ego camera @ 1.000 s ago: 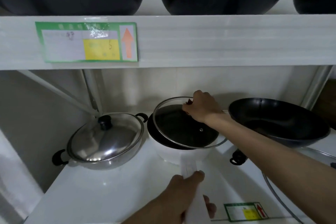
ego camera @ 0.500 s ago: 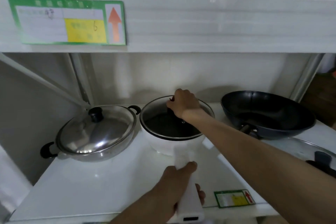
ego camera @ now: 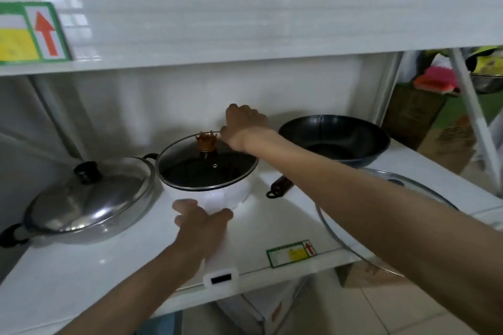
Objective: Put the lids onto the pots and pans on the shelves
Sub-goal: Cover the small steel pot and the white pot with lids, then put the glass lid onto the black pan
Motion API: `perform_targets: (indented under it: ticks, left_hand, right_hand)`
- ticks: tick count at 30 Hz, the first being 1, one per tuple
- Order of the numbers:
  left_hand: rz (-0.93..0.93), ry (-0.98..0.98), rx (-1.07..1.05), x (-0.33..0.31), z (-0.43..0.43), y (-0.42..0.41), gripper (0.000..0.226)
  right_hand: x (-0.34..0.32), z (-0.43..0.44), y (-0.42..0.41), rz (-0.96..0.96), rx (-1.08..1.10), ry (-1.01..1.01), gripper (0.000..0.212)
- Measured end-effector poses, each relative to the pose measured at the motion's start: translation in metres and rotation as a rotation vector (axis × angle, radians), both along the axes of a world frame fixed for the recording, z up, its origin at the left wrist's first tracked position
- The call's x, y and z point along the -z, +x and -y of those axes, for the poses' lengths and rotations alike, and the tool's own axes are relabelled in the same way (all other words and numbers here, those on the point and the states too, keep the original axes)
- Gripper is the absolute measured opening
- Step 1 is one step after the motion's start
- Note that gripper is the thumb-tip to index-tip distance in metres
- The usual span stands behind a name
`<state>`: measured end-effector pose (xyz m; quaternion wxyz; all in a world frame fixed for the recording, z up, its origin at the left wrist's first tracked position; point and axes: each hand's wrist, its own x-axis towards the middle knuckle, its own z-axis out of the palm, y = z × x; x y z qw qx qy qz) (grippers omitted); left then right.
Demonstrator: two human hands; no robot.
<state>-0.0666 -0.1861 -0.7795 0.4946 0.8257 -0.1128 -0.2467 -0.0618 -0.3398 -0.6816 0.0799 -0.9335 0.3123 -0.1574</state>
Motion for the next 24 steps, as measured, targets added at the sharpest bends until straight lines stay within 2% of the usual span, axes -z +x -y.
perform_targets:
  ticks: [2,3,5,7,9,13,17,22,24]
  left_hand:
    - [0.484,0.071,-0.019,-0.013,0.007,-0.011,0.070]
    - [0.662,0.063,0.012,-0.019,0.012,-0.015,0.061]
    - [0.833,0.020,0.168,-0.028,0.026,-0.023,0.040]
    - [0.813,-0.019,0.333,-0.037,0.047,-0.032,0.024]
    - [0.745,-0.048,0.447,-0.045,0.072,-0.042,0.021]
    - [0.777,0.151,0.570,-0.058,0.111,-0.066,0.038]
    - [0.800,0.275,0.673,-0.054,0.137,-0.075,0.028]
    - [0.834,0.423,0.696,-0.040,0.160,-0.059,0.029]
    - [0.754,0.469,0.716,-0.031,0.164,-0.049,0.034]
  right_hand:
    - [-0.010,0.011,-0.029,-0.027,0.037,-0.035,0.020]
    - [-0.014,0.018,-0.044,-0.037,0.064,-0.047,0.022]
    - [-0.015,0.031,-0.074,-0.073,0.137,-0.055,0.029]
    - [-0.010,0.043,-0.104,-0.125,0.206,-0.055,0.037]
    - [-0.002,0.055,-0.135,-0.153,0.266,-0.029,0.040]
    - [0.027,0.078,-0.188,-0.225,0.397,0.089,0.036]
    - [0.063,0.099,-0.224,-0.268,0.513,0.124,0.034]
    - [0.092,0.113,-0.239,-0.269,0.545,0.219,0.038]
    - [0.099,0.120,-0.239,-0.222,0.583,0.234,0.043]
